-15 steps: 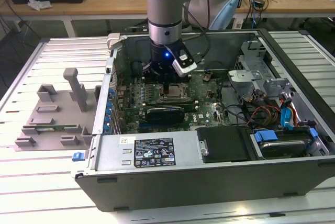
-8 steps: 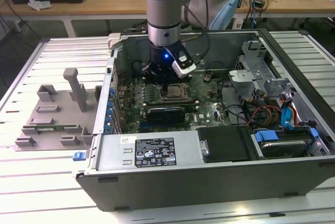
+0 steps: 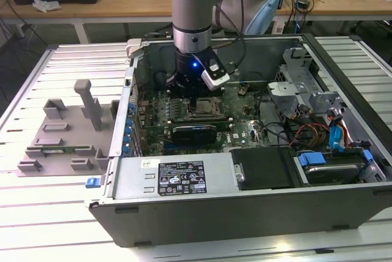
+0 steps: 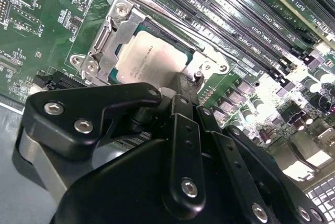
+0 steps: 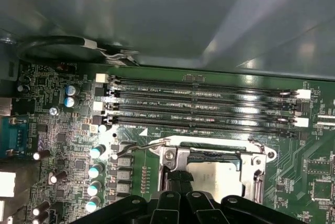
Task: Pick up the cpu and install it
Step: 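Close the cpu cover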
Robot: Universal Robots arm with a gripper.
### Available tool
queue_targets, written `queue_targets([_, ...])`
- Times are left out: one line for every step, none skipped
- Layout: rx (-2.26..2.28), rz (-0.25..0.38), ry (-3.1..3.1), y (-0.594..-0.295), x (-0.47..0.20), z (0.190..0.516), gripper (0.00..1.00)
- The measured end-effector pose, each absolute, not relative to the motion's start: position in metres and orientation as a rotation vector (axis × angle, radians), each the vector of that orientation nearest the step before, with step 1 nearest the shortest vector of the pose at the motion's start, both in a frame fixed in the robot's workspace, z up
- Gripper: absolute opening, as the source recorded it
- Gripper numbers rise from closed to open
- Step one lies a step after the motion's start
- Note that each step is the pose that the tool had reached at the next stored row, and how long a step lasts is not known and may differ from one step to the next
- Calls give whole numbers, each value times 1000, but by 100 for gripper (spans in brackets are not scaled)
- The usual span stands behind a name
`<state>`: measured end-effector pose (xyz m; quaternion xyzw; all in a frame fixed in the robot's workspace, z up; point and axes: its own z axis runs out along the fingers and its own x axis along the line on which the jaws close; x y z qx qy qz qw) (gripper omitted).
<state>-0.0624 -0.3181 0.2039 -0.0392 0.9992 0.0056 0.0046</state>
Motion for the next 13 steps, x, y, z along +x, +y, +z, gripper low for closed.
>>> queue_targets([-123, 18, 3130, -318, -60, 204, 11])
queue_targets([-123, 19, 3130, -318, -59, 204, 11])
queue_targets([-123, 19, 3130, -318, -58, 204, 11])
queue_targets([-123, 22, 3129, -318, -58, 204, 11])
queue_targets([-123, 26, 3126, -317, -57, 205, 11])
queue_targets([-125, 28, 3123, -317, -57, 207, 11])
queue_targets([-125, 26, 3125, -317, -57, 210, 11])
queue_targets([-123, 26, 3125, -317, -57, 213, 11])
queue_targets([-123, 25, 3126, -317, -57, 214, 11])
queue_targets([-123, 25, 3126, -317, -57, 215, 11])
queue_targets([-123, 26, 3126, -317, -57, 218, 11])
queue_targets([-123, 26, 3126, -317, -57, 219, 11])
queue_targets([-123, 25, 3126, -317, -57, 221, 11])
